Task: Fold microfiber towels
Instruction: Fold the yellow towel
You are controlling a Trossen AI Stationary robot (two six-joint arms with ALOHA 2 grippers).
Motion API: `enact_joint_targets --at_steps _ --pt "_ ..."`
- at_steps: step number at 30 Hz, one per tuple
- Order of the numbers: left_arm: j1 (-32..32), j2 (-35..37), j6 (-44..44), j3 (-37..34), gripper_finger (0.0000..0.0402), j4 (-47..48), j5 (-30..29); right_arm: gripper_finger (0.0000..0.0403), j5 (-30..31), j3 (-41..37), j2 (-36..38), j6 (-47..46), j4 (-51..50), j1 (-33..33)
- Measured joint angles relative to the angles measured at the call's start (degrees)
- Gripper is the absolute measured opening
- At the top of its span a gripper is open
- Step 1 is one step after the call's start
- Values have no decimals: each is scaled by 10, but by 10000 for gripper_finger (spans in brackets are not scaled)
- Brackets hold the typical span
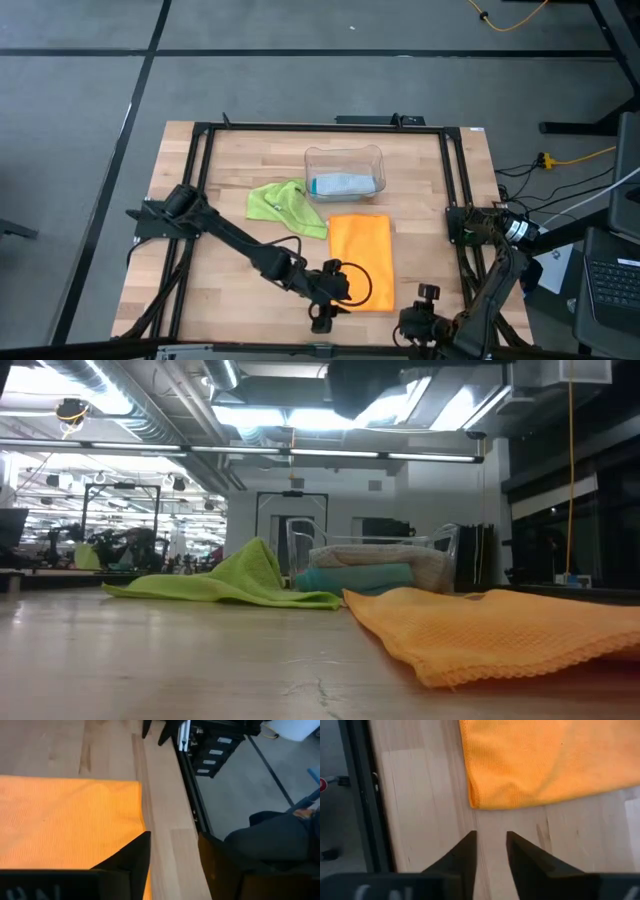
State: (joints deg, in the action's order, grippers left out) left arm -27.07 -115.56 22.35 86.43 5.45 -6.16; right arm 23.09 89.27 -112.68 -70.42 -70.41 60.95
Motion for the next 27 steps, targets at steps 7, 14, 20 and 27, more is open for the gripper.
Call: enact_joint_targets --at_steps 7,14,20,27 --pt "-10 -23 -16 0 205 1 -1 202 47 -3 0 1 3 0" --pt "-31 -80 -86 0 207 -1 -42 226 93 -35 0 1 56 -2" --pt "-44 -90 -139 0 207 13 -74 226 70 -86 0 0 105 -5" --pt "-32 -90 -165 0 206 87 -78 226 69 -116 0 2 131 -13"
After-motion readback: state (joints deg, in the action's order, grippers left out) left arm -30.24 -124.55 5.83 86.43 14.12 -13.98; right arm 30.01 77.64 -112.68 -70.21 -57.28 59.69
